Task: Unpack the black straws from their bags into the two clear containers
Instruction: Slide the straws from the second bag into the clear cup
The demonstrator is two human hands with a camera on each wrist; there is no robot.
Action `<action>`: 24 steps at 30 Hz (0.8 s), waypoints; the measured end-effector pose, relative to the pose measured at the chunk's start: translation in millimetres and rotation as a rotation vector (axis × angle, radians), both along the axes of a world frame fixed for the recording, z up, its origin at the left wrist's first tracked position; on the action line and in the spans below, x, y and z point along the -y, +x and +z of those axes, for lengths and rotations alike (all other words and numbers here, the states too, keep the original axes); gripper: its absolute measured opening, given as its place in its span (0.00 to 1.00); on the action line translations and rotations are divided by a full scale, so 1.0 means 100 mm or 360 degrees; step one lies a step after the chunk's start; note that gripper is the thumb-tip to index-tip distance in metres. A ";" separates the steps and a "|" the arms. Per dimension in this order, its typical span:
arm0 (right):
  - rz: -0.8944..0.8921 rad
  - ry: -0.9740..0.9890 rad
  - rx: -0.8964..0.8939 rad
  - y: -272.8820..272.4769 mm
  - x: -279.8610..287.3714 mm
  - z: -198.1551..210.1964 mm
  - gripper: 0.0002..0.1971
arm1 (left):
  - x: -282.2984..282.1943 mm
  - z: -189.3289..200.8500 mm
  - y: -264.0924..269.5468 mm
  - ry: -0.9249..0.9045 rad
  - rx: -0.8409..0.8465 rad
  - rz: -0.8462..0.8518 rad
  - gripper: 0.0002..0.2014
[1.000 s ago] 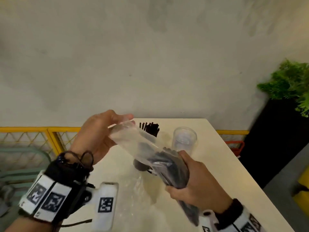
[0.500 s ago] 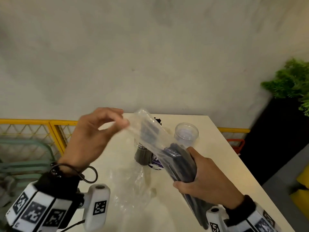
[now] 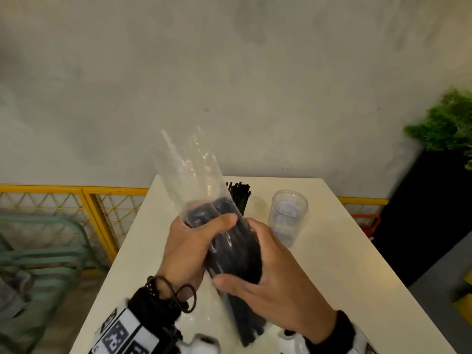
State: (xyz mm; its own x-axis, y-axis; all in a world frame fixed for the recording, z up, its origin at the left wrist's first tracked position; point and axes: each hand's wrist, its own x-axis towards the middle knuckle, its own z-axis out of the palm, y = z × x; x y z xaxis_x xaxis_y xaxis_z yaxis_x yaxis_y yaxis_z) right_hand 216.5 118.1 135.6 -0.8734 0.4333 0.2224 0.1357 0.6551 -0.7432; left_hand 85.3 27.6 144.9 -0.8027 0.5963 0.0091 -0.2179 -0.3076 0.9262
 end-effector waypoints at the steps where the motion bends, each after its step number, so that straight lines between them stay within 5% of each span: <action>1: -0.0002 -0.0083 -0.0016 0.06 -0.03 -0.03 0.32 | 0.03 0.01 -0.09 0.0090 0.0067 0.0051 0.24; 4: -0.0186 -0.0441 -0.0110 0.22 -0.08 -0.14 0.14 | 0.17 0.02 -0.32 0.0366 0.0283 0.0107 0.36; 7: -0.0492 -0.1389 -0.0275 0.17 -0.10 -0.22 0.17 | 0.25 0.00 -0.35 0.0521 0.0346 0.0123 0.44; 10: -0.0553 -0.2285 -0.0376 0.04 0.02 -0.13 0.24 | 0.17 -0.07 -0.17 0.0599 0.0278 0.0147 0.41; 15: -0.0396 -0.2513 -0.0625 -0.02 0.00 -0.21 0.26 | 0.18 -0.09 -0.08 0.0575 0.0188 0.0070 0.39; 19: -0.0309 -0.2500 -0.0593 -0.19 0.11 -0.29 0.28 | 0.08 -0.16 0.16 0.0220 -0.0024 0.0000 0.13; 24: -0.0335 -0.2473 -0.0747 -0.23 0.09 -0.38 0.24 | 0.04 -0.24 0.29 0.0008 -0.0306 -0.0176 0.12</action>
State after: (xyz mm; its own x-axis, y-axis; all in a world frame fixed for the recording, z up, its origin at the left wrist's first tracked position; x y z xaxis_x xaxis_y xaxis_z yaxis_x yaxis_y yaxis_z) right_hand 193.0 108.6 97.5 -0.7590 0.5768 -0.3021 -0.2938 -0.7175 -0.6316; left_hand 114.7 23.7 121.2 -0.7156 0.6802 0.1588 -0.0702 -0.2963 0.9525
